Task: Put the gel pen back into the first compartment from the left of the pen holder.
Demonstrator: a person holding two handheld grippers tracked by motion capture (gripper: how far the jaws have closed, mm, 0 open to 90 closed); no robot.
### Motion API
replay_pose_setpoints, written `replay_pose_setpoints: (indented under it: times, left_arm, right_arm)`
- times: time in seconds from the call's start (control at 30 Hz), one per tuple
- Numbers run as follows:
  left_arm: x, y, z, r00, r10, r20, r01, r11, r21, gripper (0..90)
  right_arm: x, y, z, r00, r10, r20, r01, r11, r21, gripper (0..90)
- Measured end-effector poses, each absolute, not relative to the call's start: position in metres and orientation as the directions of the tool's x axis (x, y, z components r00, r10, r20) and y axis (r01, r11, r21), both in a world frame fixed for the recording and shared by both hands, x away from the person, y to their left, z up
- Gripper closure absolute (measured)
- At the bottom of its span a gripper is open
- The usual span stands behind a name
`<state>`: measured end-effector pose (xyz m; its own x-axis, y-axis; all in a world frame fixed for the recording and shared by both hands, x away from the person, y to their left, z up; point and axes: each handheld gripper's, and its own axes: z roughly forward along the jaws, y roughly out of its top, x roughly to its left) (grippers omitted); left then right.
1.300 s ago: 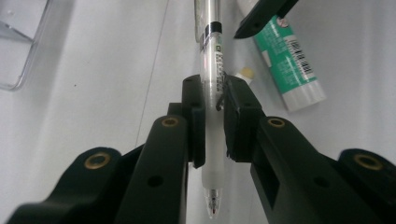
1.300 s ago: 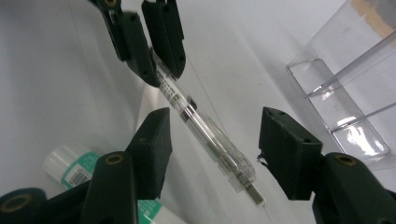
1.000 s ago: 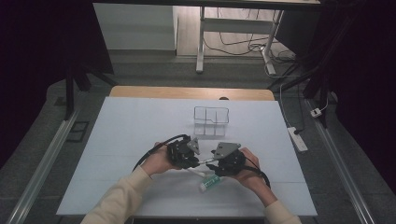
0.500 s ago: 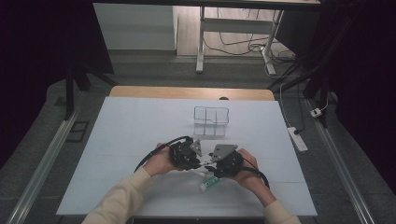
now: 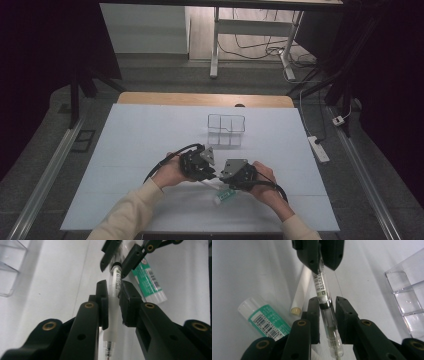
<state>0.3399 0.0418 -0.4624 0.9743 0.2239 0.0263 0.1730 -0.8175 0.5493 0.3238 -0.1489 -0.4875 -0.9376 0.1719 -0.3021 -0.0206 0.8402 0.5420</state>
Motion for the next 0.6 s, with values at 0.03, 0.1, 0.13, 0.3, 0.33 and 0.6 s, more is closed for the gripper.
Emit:
replay_pose_setpoints:
  times: [0.03,0.1,0.13,0.3,0.33,0.6]
  left_arm:
    - [0.34,0.043,-0.462,0.972,0.233,0.037,0.174,-0.812,0.558,75.0]
    - [0.341,0.044,-0.461,0.967,0.251,0.049,0.179,-0.801,0.571,72.3]
    - [0.341,0.044,-0.461,0.967,0.251,0.049,0.179,-0.801,0.571,70.6]
    - [0.344,0.051,-0.46,0.946,0.319,0.049,0.222,-0.753,0.62,57.9]
    - [0.345,0.054,-0.459,0.939,0.34,0.047,0.235,-0.736,0.634,55.2]
    - [0.349,0.064,-0.455,0.902,0.431,0.031,0.293,-0.663,0.689,38.5]
  right_arm:
    - [0.324,-0.149,-0.487,-0.936,0.17,-0.307,-0.026,0.839,0.543,75.9]
    - [0.324,-0.15,-0.486,-0.938,0.173,-0.301,-0.024,0.833,0.553,78.2]
    - [0.324,-0.15,-0.485,-0.939,0.167,-0.301,-0.028,0.833,0.552,78.5]
    - [0.327,-0.154,-0.485,-0.931,0.201,-0.303,-0.008,0.822,0.569,78.6]
    - [0.327,-0.155,-0.485,-0.93,0.211,-0.3,0.001,0.82,0.572,78.6]
    - [0.332,-0.164,-0.481,-0.909,0.291,-0.299,0.046,0.783,0.62,78.6]
